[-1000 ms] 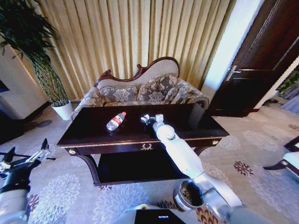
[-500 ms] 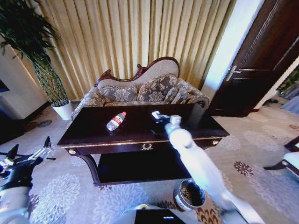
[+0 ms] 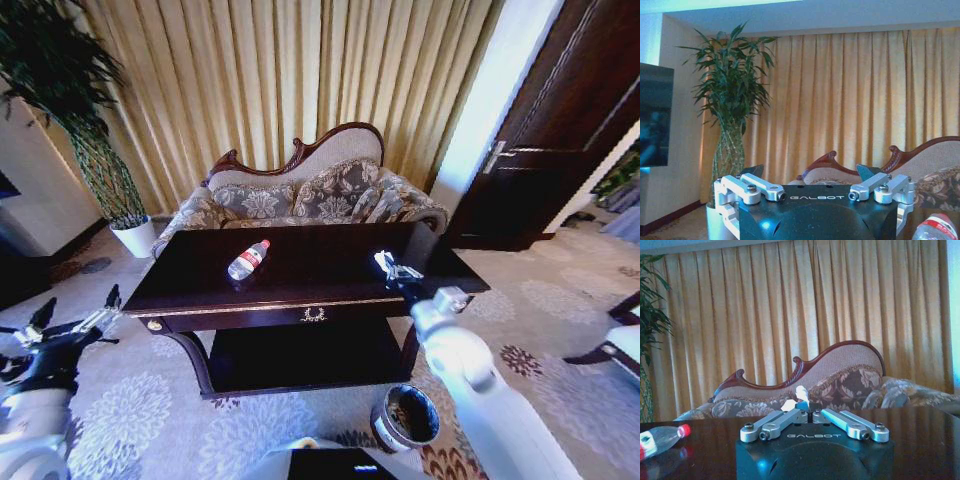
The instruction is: Move to the front of the table and place the trash on the table into the trash bin.
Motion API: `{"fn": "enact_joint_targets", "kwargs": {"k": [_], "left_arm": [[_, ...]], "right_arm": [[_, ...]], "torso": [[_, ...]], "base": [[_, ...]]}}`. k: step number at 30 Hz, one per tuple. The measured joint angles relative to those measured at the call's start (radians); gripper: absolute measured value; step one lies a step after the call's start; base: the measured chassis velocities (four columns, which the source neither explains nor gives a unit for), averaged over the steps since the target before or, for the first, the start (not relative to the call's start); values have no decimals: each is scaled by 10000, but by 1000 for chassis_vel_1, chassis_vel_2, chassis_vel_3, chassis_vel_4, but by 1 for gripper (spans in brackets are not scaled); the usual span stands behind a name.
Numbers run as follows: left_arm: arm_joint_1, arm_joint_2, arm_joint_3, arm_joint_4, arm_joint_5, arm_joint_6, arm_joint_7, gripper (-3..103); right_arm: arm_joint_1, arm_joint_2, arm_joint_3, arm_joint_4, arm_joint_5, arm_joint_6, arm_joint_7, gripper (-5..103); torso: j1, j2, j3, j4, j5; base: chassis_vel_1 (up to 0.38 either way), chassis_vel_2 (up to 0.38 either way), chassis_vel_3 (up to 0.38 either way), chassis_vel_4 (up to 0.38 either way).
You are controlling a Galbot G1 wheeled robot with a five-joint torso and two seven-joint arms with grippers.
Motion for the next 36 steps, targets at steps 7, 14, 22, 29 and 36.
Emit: {"fn": "enact_joint_targets", "kwargs": {"k": [7,14,22,29,36], "left_arm": [[22,178,73,0,-69,87,10,100],[-111,200,142,0,-63,89,65,100],[-83,154,93,0,-27,-6,77,100],[-73,156,47,0,-23,-42,81,100],[-159,123,62,0,-12,-44,95,100]], "right_arm": [[-1203,322,741,467,-213,407,-49,0],[-1454,712,693,600,-591,450,-51,0],[-1344,961,203,438,-1294,474,-40,0],[-1138,1080,46,-304,-1380,478,-46,0],[-1125,945,146,-2851,-1321,485,-342,0]], "torso": [[0,0,1,0,2],[5,-2,2,0,2],[3,-2,2,1,2],[-8,6,-4,-2,0],[12,-9,7,-1,5]], "base": [[0,0,0,0],[41,-27,-45,37],[151,-162,-151,160],[103,-108,-109,97],[-11,21,21,-22]]}}
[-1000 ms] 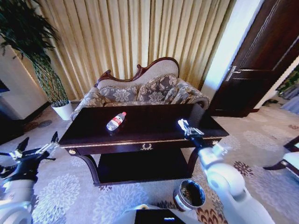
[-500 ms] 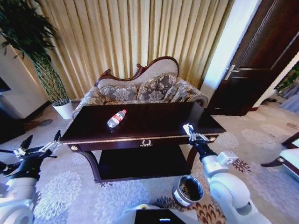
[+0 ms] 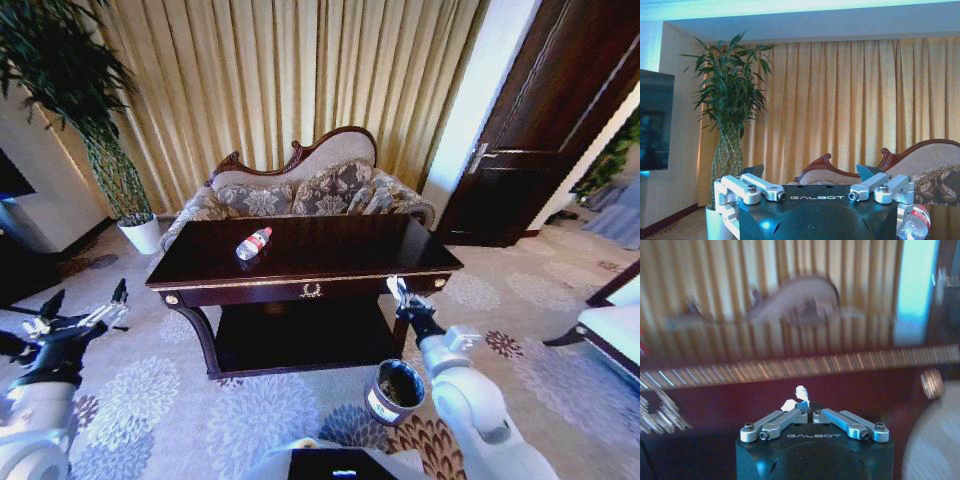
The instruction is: Move to the front of the table and place the trash on the table into the trash bin.
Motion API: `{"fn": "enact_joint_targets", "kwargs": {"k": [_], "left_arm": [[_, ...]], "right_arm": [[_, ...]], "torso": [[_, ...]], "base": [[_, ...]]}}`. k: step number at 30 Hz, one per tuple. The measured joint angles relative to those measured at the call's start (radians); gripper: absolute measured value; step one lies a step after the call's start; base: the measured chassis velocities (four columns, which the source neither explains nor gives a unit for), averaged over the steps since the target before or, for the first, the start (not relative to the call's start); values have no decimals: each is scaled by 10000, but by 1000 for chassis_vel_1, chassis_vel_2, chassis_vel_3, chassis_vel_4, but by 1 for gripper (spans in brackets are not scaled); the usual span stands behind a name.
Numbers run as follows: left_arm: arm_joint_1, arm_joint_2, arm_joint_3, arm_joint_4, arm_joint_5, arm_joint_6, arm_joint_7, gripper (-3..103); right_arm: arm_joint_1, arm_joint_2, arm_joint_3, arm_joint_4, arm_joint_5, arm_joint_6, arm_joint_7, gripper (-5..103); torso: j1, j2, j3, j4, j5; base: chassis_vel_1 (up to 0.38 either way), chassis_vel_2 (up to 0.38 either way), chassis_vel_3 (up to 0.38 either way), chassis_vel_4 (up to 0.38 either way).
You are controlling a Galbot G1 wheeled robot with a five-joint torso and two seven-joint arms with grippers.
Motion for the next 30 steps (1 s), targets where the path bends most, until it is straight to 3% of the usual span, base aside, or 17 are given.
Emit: {"fn": "enact_joint_targets", "kwargs": {"k": [4,6,8,9,13,18,19,21,24,27,30], "left_arm": [[-8,-91,-16,0,14,-1,1,100],[-4,-108,-15,0,14,-1,5,100],[24,-196,-35,0,16,-18,7,100],[24,-196,-35,0,16,-18,7,100],[98,-287,-100,0,17,-107,9,100],[182,-340,-164,0,15,-182,13,100],[196,-361,-166,0,14,-191,16,100],[203,-368,-168,0,14,-199,16,100],[209,-369,-175,0,12,-209,18,100],[205,-349,-188,0,10,-215,17,100],[193,-329,-196,0,8,-219,16,100]], "right_arm": [[577,-23,-213,-3121,-161,317,-219,0],[698,-15,-266,-3613,-207,390,-272,0],[1211,118,-429,-5565,-606,769,-491,0],[1211,118,-429,-5565,-606,769,-491,0],[2035,554,-459,-8384,-1306,1433,-701,0],[2616,877,-383,-9682,-1546,1663,-703,-1],[2762,964,-351,-9925,-1604,1737,-689,4],[2842,1007,-326,-10020,-1636,1761,-678,4],[3039,1089,-262,-10246,-1764,1786,-523,20],[3059,1083,-253,-10275,-1792,1786,-477,25],[3026,1015,-230,-10291,-1866,1786,-449,41]], "torso": [[-4,1,-3,1,-2],[-5,3,-4,-1,-1],[-12,9,-8,1,-5],[-12,9,-8,1,-5],[-13,8,-6,-1,-2],[-10,7,-6,1,-2],[-10,7,-6,1,-2],[-11,7,-6,0,-2],[-11,8,-6,3,-5],[-10,7,-6,1,-5],[-11,7,-6,0,-4]], "base": [[-25,24,38,-21],[0,0,0,0],[0,0,0,0],[0,0,0,0],[0,0,0,0],[0,0,0,0],[0,0,0,0],[0,0,0,0],[0,0,0,0],[0,0,0,0],[0,0,0,0]]}}
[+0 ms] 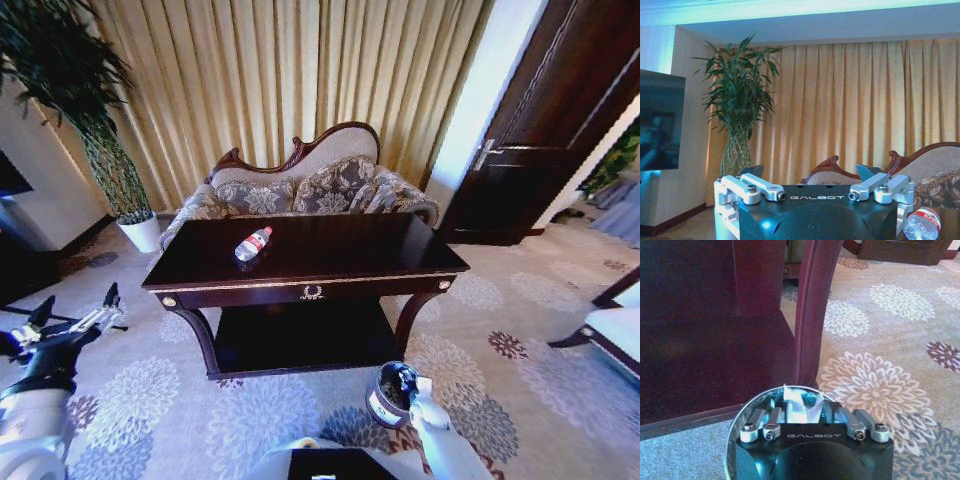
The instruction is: Move to the front of the table and place the trash on the table into the trash bin.
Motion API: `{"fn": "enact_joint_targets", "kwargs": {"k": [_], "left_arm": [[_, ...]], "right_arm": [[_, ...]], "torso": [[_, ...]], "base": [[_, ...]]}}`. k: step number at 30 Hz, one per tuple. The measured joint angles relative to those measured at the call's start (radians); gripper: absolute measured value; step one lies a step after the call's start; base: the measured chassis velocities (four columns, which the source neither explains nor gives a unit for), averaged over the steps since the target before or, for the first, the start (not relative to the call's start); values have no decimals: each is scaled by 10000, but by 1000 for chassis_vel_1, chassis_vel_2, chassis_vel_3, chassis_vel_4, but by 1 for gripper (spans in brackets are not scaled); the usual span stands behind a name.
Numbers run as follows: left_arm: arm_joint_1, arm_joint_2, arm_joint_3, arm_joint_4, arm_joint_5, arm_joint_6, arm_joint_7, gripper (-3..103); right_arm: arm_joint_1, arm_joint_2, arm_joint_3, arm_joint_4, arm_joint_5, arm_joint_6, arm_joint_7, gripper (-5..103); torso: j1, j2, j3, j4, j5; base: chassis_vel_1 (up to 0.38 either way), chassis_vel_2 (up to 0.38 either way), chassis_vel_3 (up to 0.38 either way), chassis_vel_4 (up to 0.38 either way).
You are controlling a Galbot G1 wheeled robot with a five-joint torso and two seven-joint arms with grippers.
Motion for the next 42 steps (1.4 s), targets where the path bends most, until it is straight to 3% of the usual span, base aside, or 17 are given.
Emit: {"fn": "enact_joint_targets", "kwargs": {"k": [3,4,7,10,12,15,17,24,28,32,38,42], "left_arm": [[-20,-3,22,0,2,0,-1,100],[-39,-12,45,0,5,0,-1,100],[-59,-12,62,0,9,-1,-1,100],[-88,17,64,0,13,2,-1,100],[-96,27,62,0,13,6,-1,100],[-98,34,57,0,13,15,-2,100],[-95,34,56,0,13,18,-3,100],[-95,2,58,0,13,26,-3,100],[-96,-19,69,0,12,32,-4,100],[-93,0,47,0,8,35,-5,100],[-32,-11,55,0,8,36,-8,100],[-35,-13,60,0,6,43,-5,100]], "right_arm": [[-12,-28,7,-29,-6,0,2,47],[-20,-58,8,-80,-40,43,3,58],[-26,-80,9,-133,-110,125,3,63],[-23,-87,16,-142,-150,166,3,80],[-18,-81,17,-141,-151,168,3,80],[-2,-57,17,-137,-153,169,4,95],[1,-53,14,-137,-160,169,4,99],[-18,-43,16,-162,-196,174,4,100],[-256,-104,58,504,313,291,-14,100],[-1015,-405,457,2996,1557,1002,-766,100],[-2032,-575,1108,5683,1606,1366,-1488,100],[-3427,-483,1553,8627,1754,1223,-1648,100]], "torso": [[0,0,0,0,0],[0,1,0,0,0],[0,1,0,0,0],[0,0,0,1,2],[0,0,0,0,1],[0,0,0,1,1],[0,0,0,1,1],[0,1,0,2,1],[0,0,0,1,3],[0,0,0,3,-1],[0,0,0,2,-1],[0,0,-1,-3,1]], "base": [[0,0,0,0],[0,0,0,0],[0,0,0,0],[0,0,0,0],[0,0,0,0],[0,0,0,0],[0,0,0,0],[0,0,0,0],[0,0,0,0],[0,0,0,0],[0,0,0,0],[0,0,0,0]]}}
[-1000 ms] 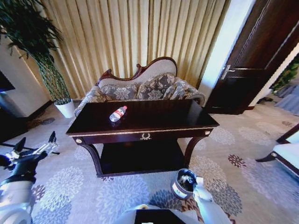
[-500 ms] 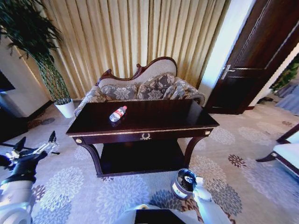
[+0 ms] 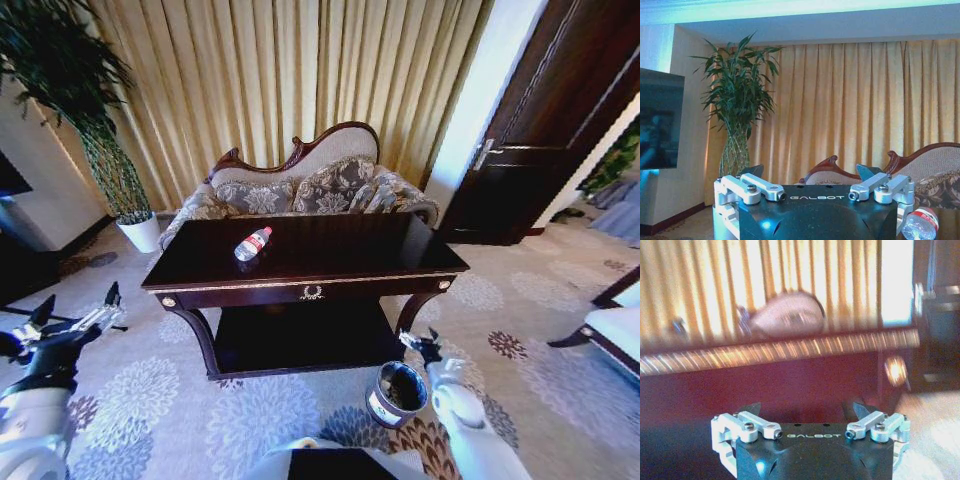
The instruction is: Move to the front of the table and place the trash on the table into the trash bin.
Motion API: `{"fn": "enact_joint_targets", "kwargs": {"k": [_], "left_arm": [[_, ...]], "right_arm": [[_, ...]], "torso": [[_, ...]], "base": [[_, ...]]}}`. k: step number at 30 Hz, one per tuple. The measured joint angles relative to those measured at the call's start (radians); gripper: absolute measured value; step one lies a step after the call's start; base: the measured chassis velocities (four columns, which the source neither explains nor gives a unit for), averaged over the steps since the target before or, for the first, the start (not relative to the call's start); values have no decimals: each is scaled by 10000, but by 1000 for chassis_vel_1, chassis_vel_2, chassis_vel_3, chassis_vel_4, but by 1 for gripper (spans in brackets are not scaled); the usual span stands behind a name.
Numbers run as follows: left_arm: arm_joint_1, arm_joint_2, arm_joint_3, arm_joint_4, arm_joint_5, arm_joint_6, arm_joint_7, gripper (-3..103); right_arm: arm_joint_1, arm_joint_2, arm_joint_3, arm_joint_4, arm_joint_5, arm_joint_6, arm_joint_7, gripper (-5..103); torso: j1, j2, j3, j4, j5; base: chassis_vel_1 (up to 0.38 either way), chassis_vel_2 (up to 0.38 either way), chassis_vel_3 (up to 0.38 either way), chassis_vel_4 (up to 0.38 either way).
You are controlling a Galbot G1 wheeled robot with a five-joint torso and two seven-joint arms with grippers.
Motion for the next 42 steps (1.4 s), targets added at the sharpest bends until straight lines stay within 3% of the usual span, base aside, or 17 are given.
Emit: {"fn": "enact_joint_targets", "kwargs": {"k": [1,4,7,9,13,27,42], "left_arm": [[0,0,0,0,0,0,0,100],[11,-2,-10,0,2,6,-2,100],[8,-14,-7,0,2,10,-1,100],[-14,-34,1,0,0,18,0,100],[-30,-58,-24,0,-12,33,-1,100],[-74,-49,-25,0,-28,65,-4,100],[-96,-27,-11,0,-28,182,-4,100]], "right_arm": [[0,0,0,0,0,0,0,100],[-529,197,124,2309,194,-697,195,100],[-519,244,68,2944,208,-1037,334,100],[-336,286,-16,4127,232,-1919,453,100],[35,372,-82,4890,131,-2676,468,100],[72,441,-163,4844,-214,-2824,444,100],[178,455,-276,4667,-387,-2736,442,100]], "torso": [[0,0,0,0,0],[0,1,-1,3,-3],[0,0,0,4,-1],[1,0,0,5,-3],[0,0,0,5,-1],[-1,1,-1,4,1],[13,-7,5,4,-1]], "base": [[0,0,0,0],[0,0,0,0],[0,0,0,0],[0,0,0,0],[0,0,0,0],[-23,26,23,-23],[-164,141,162,-146]]}}
